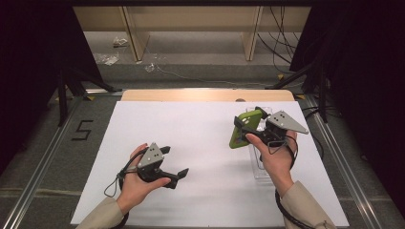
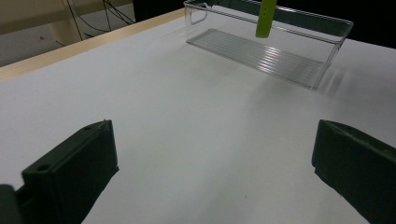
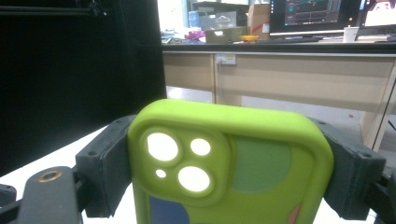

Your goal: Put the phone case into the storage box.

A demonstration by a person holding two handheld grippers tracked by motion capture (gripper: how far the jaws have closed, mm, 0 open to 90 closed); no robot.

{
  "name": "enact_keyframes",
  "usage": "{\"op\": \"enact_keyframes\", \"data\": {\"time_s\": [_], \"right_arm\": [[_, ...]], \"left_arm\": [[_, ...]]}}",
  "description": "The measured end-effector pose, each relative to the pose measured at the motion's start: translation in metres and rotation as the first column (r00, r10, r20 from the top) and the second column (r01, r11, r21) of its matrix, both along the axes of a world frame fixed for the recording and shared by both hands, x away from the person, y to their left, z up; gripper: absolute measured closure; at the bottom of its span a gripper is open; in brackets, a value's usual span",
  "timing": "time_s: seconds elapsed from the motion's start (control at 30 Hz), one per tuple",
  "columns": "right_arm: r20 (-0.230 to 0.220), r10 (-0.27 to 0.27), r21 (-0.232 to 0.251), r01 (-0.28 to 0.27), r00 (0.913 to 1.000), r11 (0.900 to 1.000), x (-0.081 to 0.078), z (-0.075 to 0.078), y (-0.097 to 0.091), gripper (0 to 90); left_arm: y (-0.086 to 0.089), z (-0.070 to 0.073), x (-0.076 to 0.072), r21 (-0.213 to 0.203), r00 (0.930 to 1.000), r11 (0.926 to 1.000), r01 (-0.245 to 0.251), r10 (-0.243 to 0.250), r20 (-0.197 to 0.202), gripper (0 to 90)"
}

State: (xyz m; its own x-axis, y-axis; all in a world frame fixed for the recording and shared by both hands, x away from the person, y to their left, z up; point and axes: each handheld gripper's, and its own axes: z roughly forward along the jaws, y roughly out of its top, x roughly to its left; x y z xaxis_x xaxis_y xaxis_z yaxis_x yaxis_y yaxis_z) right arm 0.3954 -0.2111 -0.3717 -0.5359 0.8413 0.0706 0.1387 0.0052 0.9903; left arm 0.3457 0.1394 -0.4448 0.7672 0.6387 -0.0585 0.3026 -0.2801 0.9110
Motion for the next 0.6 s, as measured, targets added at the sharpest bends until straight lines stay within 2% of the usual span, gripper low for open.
{"op": "enact_keyframes", "data": {"time_s": [0.6], "right_arm": [[0.027,-0.044,0.010,0.043,0.9987,0.9990,0.0015,0.0037,-0.0097,17.4]], "left_arm": [[0.0003,-0.0001,0.0000,-0.004,1.0000,1.0000,-0.001,0.001,0.007,0.0]]}}
